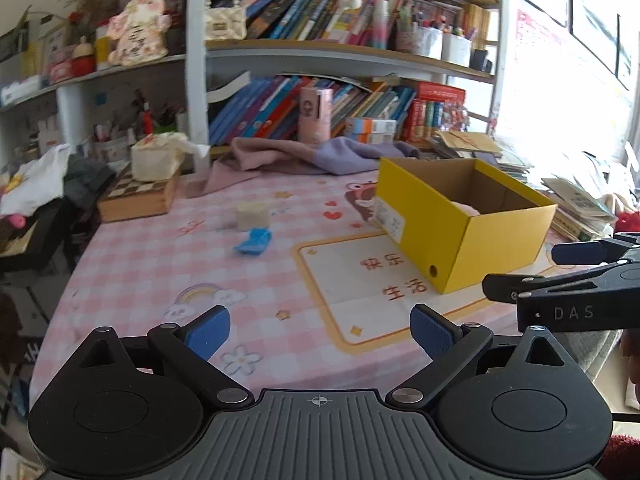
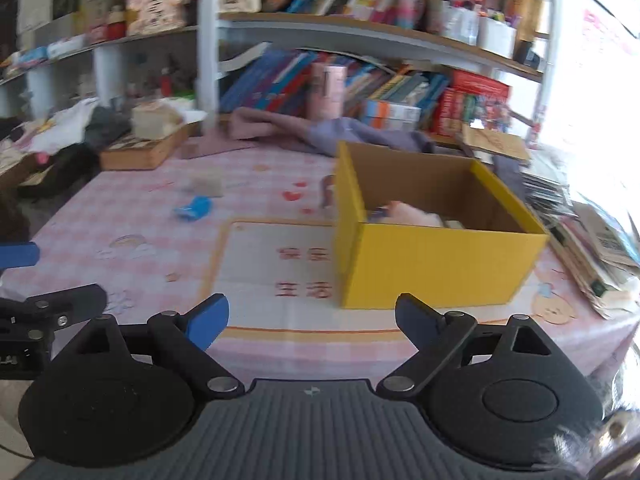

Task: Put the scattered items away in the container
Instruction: 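Withdraw both grippers up and away from the yellow box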

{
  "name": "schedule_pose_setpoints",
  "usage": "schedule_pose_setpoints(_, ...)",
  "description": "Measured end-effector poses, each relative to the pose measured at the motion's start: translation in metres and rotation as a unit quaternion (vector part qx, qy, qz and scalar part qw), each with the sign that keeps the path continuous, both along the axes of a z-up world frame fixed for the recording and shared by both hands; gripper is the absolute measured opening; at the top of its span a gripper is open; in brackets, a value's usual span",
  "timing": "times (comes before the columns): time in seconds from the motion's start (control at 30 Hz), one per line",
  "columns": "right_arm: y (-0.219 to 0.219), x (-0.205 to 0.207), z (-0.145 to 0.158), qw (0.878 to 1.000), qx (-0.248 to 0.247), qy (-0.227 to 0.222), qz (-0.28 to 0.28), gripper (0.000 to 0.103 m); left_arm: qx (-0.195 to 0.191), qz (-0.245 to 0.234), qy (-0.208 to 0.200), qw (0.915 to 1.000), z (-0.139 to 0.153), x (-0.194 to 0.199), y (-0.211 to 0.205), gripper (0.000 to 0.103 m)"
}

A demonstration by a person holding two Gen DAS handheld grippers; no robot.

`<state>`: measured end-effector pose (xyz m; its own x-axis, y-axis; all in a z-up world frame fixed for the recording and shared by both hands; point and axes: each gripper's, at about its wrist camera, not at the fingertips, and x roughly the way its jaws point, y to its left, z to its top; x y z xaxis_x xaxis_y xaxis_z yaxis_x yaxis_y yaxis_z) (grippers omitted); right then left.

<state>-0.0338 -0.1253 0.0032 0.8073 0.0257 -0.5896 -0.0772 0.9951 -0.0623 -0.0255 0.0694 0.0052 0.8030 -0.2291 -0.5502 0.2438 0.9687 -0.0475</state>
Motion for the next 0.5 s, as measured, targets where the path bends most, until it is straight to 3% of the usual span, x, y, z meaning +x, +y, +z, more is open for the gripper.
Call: schedule_pose_setpoints(0.5,0.045,0.001,0.003,0.998,-0.006,0.015,0.063,0.091,-0.014,0.036,0.012,0.9992,-0.001,-0.011,0.037,0.098)
